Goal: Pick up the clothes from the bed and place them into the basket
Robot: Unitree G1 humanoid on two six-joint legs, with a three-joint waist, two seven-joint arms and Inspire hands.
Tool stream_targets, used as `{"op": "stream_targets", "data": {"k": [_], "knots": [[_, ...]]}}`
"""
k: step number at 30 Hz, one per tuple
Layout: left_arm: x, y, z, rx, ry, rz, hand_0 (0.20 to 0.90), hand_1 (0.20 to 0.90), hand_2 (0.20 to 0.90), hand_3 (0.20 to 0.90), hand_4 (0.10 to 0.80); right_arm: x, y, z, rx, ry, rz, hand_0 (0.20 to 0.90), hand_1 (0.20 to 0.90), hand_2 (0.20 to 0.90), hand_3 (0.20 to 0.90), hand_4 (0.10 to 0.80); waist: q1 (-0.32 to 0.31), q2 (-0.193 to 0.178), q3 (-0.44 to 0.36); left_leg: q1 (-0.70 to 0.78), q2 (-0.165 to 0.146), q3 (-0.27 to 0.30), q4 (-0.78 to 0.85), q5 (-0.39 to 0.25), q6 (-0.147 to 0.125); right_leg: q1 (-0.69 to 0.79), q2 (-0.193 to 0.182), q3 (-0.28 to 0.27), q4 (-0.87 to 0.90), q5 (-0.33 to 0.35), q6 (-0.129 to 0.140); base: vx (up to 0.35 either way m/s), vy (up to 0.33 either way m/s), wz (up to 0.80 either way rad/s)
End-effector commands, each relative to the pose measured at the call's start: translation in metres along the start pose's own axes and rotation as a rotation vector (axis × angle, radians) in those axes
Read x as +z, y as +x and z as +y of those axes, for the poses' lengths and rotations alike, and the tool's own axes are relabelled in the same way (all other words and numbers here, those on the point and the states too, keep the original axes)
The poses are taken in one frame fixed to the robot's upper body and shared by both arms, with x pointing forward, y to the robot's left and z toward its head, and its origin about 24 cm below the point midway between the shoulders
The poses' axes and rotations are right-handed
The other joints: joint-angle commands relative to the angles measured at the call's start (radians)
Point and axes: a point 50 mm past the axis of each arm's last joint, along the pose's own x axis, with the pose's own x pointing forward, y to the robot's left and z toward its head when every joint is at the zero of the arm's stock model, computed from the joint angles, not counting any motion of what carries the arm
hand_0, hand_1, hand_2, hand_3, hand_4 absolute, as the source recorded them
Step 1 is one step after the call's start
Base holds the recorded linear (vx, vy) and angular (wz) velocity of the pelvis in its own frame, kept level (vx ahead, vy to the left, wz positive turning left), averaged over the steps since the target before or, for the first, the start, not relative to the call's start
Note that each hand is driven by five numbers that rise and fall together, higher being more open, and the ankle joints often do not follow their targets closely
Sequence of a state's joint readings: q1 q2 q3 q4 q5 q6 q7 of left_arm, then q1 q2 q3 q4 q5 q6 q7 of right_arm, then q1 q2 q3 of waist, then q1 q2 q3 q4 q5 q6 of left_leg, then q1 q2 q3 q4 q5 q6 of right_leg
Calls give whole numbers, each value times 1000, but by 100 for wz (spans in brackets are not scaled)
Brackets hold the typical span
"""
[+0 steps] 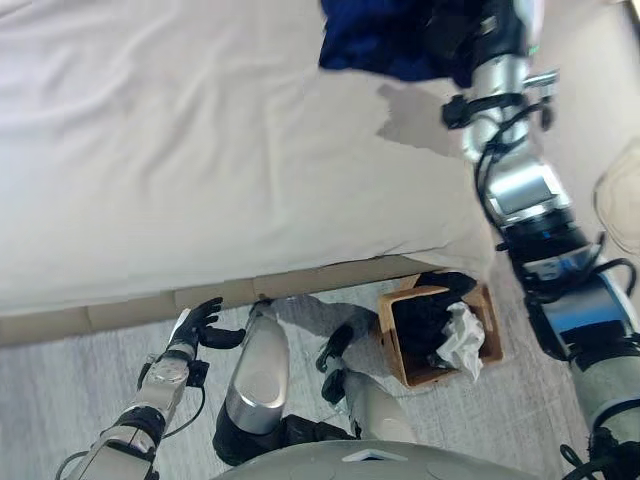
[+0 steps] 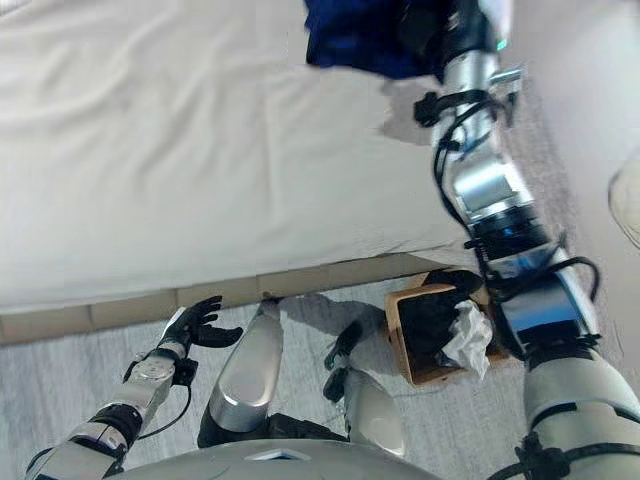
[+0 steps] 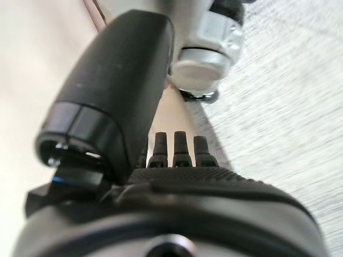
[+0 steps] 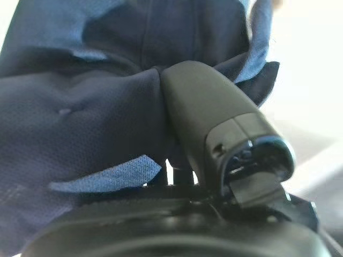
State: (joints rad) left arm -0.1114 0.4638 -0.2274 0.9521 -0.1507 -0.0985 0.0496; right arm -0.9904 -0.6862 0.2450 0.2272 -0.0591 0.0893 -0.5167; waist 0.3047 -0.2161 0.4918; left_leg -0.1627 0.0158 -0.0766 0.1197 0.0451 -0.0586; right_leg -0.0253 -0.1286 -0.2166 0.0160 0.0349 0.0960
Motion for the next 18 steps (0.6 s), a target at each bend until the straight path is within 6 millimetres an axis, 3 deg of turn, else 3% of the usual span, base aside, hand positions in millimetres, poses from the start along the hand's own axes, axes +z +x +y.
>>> {"op": "stream_targets", "data": {"k": [1, 7, 11, 18], "knots": [[-37, -11, -18, -62, 81, 134, 900, 900, 900, 900, 800, 4, 5, -43, -173, -67, -85, 300, 300, 300, 200, 100, -67, 53, -243, 158, -38, -20, -107, -117, 88, 2, -21, -7, 92, 46, 51, 131, 8, -37], [-47, -13, -27, -108, 102, 197, 900, 900, 900, 900, 800, -13, -3, -68, -227, -164, -63, 300, 300, 300, 200, 100, -153, 88, -337, 238, -38, 40, -113, -144, 100, 54, -3, 46, 80, 16, 46, 82, -43, -37], [-54, -16, -32, -143, 105, 225, 900, 900, 900, 900, 800, -25, -6, -77, -226, -217, -10, 300, 300, 300, 200, 100, -173, 100, -357, 256, -39, 57, -122, -145, 98, 70, 6, 60, 71, 2, 38, 50, -65, -31], [-73, -28, -56, -256, 137, 284, 900, 900, 900, 900, 800, -86, -38, -90, -116, -322, 241, 300, 300, 300, 200, 100, -230, 139, -354, 276, -33, 93, -65, -178, 95, 91, 31, 101, 86, -73, -9, 56, -86, -33]]}}
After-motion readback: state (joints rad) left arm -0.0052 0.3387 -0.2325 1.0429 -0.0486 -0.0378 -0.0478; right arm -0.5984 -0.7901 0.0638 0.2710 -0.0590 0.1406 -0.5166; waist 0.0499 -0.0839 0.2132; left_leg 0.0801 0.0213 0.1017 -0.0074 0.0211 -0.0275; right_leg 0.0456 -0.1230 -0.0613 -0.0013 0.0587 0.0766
